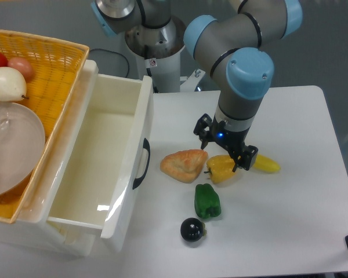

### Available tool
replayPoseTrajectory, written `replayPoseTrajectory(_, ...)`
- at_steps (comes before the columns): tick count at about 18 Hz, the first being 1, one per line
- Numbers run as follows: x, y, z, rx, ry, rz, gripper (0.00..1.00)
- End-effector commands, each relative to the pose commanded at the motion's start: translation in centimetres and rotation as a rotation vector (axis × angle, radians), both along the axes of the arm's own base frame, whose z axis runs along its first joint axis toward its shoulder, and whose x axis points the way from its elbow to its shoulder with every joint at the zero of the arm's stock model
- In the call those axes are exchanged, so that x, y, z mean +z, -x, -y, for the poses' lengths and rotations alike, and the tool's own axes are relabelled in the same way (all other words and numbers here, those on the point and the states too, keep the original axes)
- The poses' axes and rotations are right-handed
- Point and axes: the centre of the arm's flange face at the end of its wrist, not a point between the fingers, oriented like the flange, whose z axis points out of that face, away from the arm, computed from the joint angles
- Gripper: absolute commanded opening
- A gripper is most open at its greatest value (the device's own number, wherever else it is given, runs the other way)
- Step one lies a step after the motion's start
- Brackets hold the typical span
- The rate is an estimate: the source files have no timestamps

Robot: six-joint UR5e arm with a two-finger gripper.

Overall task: Pick up the yellow pepper
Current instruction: 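Move the gripper over the yellow banana beside the yellow pepper, then shift the gripper toward the yellow pepper and lower around it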

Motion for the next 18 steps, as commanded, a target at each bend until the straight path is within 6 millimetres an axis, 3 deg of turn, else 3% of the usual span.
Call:
replayPoseTrajectory(3,-0.6,0.7,0.8,-0.099,0.006,-0.006,1.0)
replayPoseTrajectory(11,-2.2,1.3,1.8,-0.106,0.011,0.01,1.0)
replayPoseTrajectory(18,-4.7,1.4,1.6,-0.361,-0.007,-0.064,1.0)
